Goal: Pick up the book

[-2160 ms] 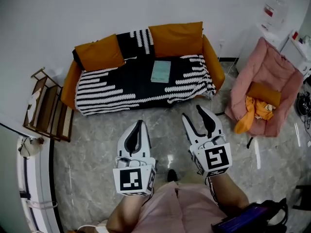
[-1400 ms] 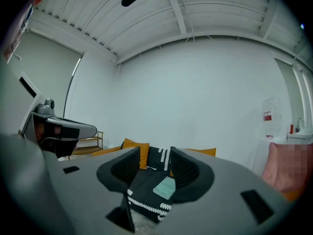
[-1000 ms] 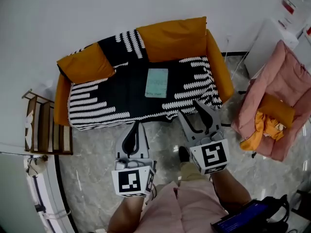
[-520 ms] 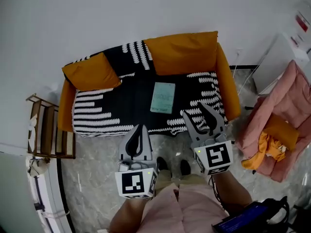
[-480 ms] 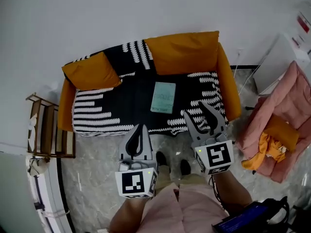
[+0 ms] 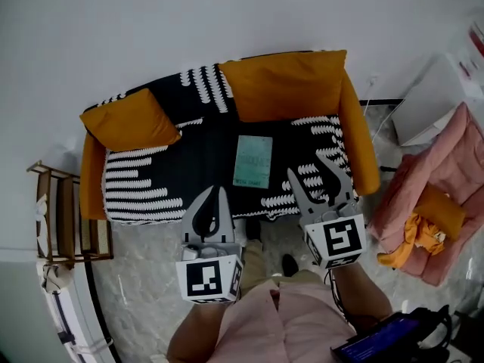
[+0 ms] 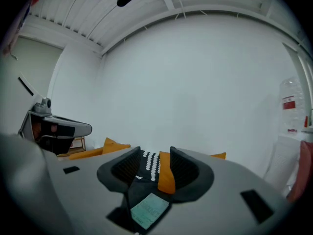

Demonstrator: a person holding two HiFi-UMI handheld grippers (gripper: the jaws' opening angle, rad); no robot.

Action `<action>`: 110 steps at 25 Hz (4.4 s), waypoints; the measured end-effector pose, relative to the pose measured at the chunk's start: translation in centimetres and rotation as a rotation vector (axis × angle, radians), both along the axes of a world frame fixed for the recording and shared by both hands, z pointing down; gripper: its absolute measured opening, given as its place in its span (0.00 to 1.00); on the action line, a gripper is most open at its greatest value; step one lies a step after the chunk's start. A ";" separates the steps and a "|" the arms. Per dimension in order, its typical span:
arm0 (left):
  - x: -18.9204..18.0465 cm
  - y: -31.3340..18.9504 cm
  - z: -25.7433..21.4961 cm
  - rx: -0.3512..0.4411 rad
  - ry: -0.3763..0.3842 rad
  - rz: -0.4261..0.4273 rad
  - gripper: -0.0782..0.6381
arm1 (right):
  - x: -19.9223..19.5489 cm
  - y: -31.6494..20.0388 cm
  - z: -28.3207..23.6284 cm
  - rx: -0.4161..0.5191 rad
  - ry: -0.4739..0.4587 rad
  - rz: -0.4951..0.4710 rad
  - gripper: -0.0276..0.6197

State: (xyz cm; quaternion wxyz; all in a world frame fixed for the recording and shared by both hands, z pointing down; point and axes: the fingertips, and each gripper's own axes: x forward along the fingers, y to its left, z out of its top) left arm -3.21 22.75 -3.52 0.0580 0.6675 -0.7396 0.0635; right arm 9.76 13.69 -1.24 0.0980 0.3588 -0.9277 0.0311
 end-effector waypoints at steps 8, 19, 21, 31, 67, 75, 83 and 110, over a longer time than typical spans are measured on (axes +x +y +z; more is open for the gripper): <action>-7.0 -6.9 -0.1 0.011 0.031 0.071 0.13 | -6.6 -6.2 -1.0 0.013 0.012 0.062 0.34; -12.2 -13.2 1.0 -0.014 0.049 0.157 0.13 | -11.0 -11.8 -0.6 0.017 0.032 0.150 0.34; -12.1 -13.8 1.9 -0.035 0.054 0.167 0.12 | -10.8 -12.4 0.0 0.008 0.037 0.162 0.34; -11.5 -17.2 6.1 -0.139 0.073 0.174 0.13 | -9.9 -14.9 4.6 -0.093 0.059 0.162 0.34; -9.1 -15.2 31.5 -0.494 0.182 0.091 0.13 | -7.5 -11.5 31.7 -0.421 0.143 0.117 0.35; -9.4 -14.8 36.7 -0.532 0.226 0.075 0.12 | -9.5 -11.7 35.4 -0.438 0.143 0.098 0.35; -11.0 -15.6 43.8 -0.559 0.252 0.069 0.12 | -10.8 -11.4 41.9 -0.476 0.147 0.119 0.35; -11.2 -16.7 55.0 -0.607 0.229 0.127 0.12 | -10.2 -9.4 48.0 -0.498 0.149 0.133 0.37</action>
